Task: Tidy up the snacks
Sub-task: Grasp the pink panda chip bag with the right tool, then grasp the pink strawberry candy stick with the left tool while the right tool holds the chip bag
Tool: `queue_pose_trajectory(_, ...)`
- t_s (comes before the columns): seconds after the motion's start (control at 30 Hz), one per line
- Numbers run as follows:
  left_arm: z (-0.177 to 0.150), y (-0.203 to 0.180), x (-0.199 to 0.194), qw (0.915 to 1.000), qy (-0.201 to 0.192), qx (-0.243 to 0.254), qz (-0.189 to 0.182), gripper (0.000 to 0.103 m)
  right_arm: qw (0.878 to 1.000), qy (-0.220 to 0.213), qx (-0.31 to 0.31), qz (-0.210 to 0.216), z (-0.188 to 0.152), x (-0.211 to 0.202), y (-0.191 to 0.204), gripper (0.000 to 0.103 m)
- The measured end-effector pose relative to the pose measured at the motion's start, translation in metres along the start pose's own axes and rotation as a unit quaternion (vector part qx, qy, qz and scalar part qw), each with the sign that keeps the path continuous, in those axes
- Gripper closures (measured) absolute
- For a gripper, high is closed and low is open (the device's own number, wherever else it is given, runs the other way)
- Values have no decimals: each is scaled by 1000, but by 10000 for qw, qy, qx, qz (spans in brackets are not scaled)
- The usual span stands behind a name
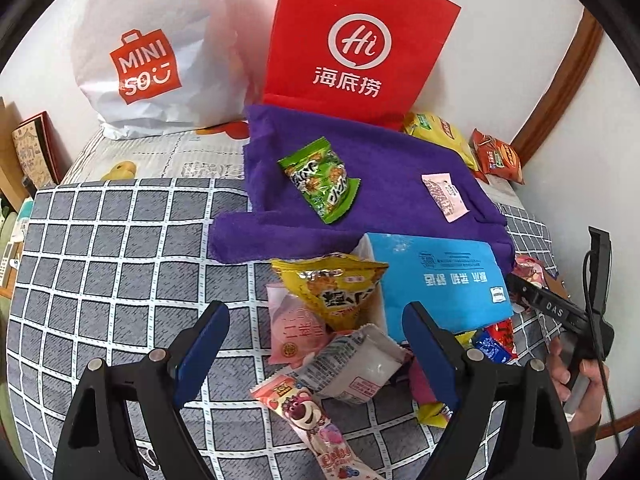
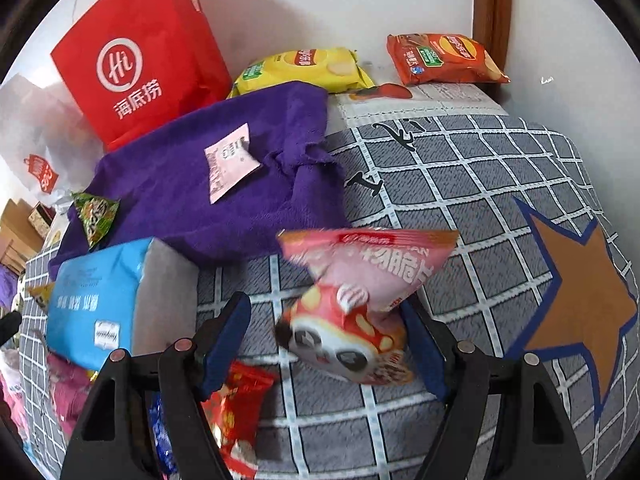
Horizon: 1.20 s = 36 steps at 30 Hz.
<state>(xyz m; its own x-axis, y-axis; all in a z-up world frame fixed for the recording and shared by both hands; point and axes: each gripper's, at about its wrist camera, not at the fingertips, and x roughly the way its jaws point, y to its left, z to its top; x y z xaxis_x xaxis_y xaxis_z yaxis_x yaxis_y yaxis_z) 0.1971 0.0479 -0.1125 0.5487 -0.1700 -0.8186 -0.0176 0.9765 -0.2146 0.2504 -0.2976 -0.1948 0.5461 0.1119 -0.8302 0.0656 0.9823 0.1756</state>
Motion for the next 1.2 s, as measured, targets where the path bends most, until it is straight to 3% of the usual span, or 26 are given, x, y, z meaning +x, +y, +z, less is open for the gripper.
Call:
queue_pose_trajectory(0.1,-3,6,-2,10000,9,-19,76,15,9998,-90,102,-123,1,3,-4,48)
queue_pose_trajectory(0.3,-11,14,-9,9999,-24,-85,76,15,9996,-220,100,-174,-7,-11,-6,57)
queue_pose_trajectory(0.67,-54,5,1,9995,292,-47,57,16,9992,-399,-98,-21,-38,-57,0,57)
queue_pose_trajectory(0.93,-78,-7,14,9989,389,112,249,19,9977,-513,-332,-302,-66,-84,5,57)
queue_pose_trajectory(1.03,-82,-12,20,9975,432,262,485,27,9969,-531,-410,-419,-72,-92,8,57)
queue_pose_trajectory(1.2,-84,-10,23,9960,363,346,746,54,9971,-517,-364,-424,-78,-102,10,57)
